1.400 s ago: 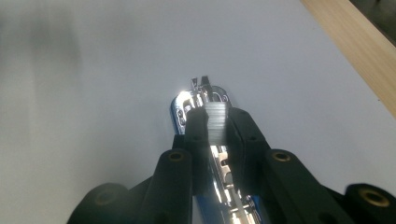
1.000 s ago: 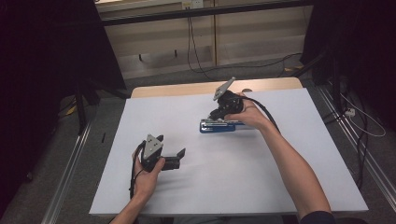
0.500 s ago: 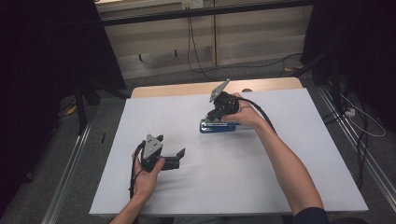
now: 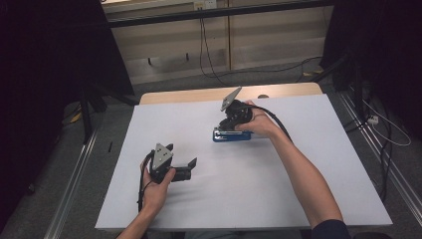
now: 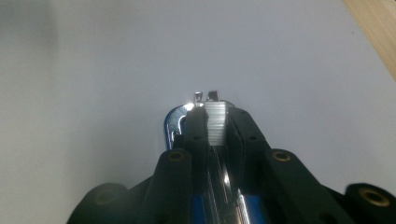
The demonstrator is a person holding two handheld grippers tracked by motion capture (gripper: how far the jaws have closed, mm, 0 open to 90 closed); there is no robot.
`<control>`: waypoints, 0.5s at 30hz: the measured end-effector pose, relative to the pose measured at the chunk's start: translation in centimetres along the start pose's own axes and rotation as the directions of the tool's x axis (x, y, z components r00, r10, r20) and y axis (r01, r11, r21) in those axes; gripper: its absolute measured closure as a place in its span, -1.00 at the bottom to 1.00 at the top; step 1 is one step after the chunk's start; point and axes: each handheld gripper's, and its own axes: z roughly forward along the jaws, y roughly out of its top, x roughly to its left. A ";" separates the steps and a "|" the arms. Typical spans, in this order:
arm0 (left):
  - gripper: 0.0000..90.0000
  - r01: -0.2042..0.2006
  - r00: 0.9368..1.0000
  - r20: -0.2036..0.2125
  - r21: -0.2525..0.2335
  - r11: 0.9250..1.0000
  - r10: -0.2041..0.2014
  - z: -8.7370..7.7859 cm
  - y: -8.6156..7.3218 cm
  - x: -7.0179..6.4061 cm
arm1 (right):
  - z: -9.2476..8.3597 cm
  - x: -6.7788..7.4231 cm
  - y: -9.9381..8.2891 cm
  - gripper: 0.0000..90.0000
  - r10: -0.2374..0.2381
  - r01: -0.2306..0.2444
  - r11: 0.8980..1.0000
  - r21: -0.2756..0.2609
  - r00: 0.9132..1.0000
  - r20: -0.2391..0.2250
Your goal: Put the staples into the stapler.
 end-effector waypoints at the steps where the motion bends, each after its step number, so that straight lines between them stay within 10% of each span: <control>1: -0.93 0.000 1.000 0.000 0.000 1.000 0.000 0.0 0.0 0.0 | 0.1 0.0 0.0 0.76 -0.001 0.001 1.000 0.001 1.000 -0.001; 15: -0.93 0.001 1.000 0.003 -0.004 1.000 -0.001 -0.1 0.0 0.0 | 0.5 0.0 0.1 0.76 -0.033 0.033 0.999 0.022 0.999 -0.014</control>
